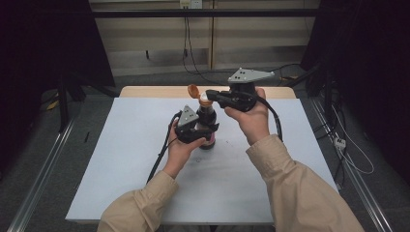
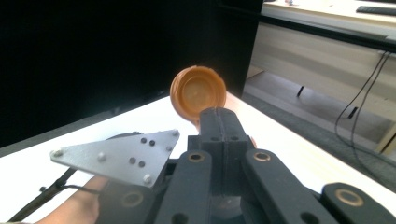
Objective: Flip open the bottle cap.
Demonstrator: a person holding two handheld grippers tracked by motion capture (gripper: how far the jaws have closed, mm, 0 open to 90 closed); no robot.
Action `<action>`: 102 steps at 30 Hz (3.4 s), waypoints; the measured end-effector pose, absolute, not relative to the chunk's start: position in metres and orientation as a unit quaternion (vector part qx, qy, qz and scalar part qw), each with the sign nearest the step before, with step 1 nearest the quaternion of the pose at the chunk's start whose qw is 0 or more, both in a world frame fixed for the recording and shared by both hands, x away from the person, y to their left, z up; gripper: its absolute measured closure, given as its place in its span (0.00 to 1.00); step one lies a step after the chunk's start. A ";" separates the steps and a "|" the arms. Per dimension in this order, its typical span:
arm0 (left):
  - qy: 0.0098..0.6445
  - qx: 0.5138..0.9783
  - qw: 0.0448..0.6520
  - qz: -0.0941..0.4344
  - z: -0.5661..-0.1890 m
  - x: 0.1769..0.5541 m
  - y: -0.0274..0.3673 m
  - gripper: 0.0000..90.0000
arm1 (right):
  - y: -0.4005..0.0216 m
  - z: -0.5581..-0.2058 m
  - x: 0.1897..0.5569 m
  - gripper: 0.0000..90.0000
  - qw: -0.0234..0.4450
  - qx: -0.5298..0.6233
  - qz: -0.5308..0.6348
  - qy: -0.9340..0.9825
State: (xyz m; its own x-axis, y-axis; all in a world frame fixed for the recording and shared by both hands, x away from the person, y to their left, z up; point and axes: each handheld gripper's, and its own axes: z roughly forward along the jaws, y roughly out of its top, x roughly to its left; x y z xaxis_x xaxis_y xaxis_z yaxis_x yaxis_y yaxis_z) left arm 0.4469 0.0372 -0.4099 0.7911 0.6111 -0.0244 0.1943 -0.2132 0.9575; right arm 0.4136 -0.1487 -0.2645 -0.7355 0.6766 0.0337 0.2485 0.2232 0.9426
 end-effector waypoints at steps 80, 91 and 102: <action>0.298 0.760 0.557 0.153 -0.406 0.374 0.172 0.11 | -0.242 -0.380 0.323 0.24 0.195 0.382 0.553 0.714; 0.306 0.761 0.552 0.153 -0.411 0.367 0.187 0.11 | -0.251 -0.393 0.313 0.24 0.194 0.390 0.546 0.716; 0.308 0.762 0.549 0.150 -0.416 0.360 0.201 0.11 | -0.258 -0.419 0.301 0.24 0.192 0.396 0.542 0.716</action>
State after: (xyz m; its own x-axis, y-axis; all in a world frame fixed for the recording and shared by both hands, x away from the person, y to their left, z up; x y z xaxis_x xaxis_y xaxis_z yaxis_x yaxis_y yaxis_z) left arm 0.3602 0.2008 -0.4163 0.7652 0.6342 -0.1105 0.3054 -0.2064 0.9296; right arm 0.3006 -0.2579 -0.4188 -0.6123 0.7752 0.1555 0.3599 0.0982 0.9278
